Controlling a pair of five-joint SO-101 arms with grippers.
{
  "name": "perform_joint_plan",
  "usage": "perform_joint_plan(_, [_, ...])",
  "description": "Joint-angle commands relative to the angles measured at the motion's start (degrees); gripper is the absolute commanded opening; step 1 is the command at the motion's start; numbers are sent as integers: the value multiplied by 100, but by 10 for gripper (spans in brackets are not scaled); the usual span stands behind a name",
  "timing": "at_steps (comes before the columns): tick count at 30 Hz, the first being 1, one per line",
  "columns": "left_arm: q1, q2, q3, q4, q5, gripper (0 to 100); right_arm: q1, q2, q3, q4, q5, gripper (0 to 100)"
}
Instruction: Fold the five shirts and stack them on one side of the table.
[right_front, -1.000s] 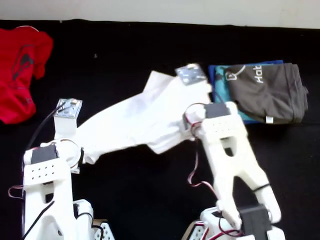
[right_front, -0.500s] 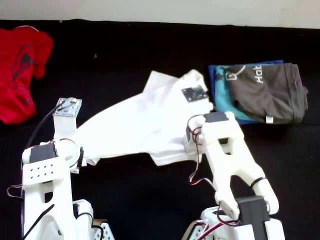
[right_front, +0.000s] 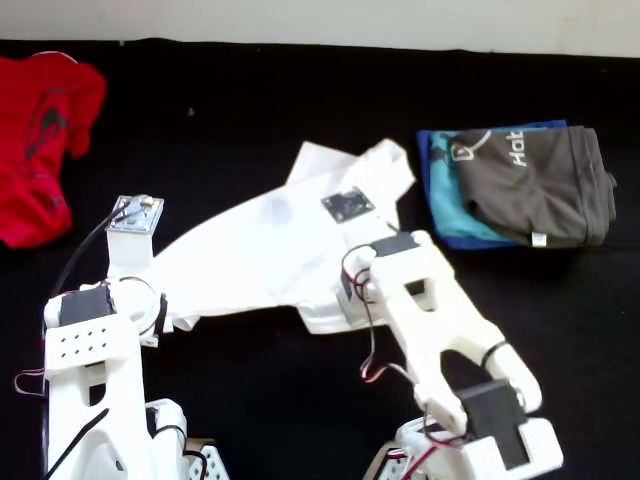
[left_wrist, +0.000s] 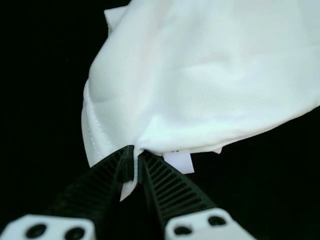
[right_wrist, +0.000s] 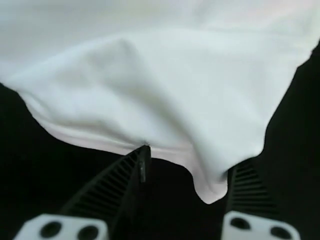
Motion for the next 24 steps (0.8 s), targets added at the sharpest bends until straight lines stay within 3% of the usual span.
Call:
perform_joint_plan(1, [92, -101, -215, 26, 70, 8, 48, 409, -40, -215, 35, 248])
perform_joint_plan(5, [84, -101, -215, 26, 70, 8, 347, 743, -84, -637, 35, 186])
perform_joint_plan(9, [66, -101, -215, 26, 70, 8, 673, 611, -242, -664, 18, 5])
perform_joint_plan(19, [84, -101, -233, 79, 79, 8, 1007, -1604, -295, 470, 44, 5])
perform_joint_plan(24, [92, -110, -1068, 677, 79, 8, 1147, -2712, -593, 796, 79, 5])
